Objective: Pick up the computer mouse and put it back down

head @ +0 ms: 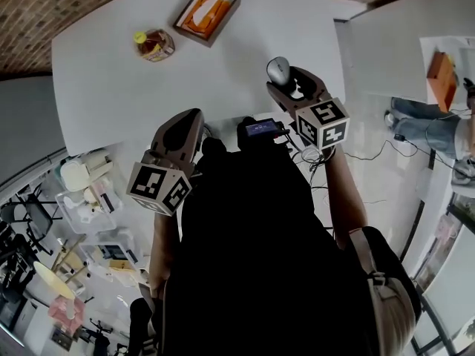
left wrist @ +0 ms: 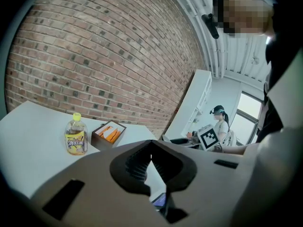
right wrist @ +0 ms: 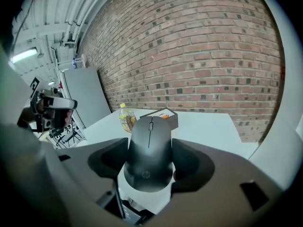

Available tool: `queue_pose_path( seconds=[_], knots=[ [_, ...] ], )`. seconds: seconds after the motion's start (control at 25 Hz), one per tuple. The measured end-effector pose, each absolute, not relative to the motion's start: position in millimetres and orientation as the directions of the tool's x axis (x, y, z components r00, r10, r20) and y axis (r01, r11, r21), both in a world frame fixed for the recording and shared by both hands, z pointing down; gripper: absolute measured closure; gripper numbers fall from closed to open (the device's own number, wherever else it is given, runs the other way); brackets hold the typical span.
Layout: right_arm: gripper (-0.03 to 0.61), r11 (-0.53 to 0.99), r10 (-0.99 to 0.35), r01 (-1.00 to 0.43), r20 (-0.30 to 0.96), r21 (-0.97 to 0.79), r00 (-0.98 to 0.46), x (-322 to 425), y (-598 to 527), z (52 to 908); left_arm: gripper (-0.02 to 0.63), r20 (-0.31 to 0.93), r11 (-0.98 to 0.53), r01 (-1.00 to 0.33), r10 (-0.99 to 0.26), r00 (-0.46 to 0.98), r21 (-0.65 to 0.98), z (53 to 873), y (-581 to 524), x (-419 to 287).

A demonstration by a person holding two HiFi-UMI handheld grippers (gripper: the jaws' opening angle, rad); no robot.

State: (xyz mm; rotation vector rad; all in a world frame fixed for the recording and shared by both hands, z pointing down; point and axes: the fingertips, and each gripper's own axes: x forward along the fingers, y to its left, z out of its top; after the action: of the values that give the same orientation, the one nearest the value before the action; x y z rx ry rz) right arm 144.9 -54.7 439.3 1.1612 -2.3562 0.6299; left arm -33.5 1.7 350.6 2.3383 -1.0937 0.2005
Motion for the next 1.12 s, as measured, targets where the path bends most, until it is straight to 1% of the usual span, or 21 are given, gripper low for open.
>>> queue_pose_path(
  seconds=[0.68, 1.12],
  knots=[
    [0.281, 0.552, -0.525, -0.82, 0.702, -0.149, -0.481, 180.5, -78.2, 535.3, 0.601, 0.407, -0.424, -0.8, -0.7, 0.587, 0.425, 362.0, 11.0, -22.8],
    [0.281, 0.555, -0.439, -0.822, 0.794, -0.128, -0.42, 198.0, -79.7, 595.3, 0.601, 0.435, -0.383, -0.813, -0.702, 0.564, 0.438, 372.6, 15.4, -15.2]
  ],
)
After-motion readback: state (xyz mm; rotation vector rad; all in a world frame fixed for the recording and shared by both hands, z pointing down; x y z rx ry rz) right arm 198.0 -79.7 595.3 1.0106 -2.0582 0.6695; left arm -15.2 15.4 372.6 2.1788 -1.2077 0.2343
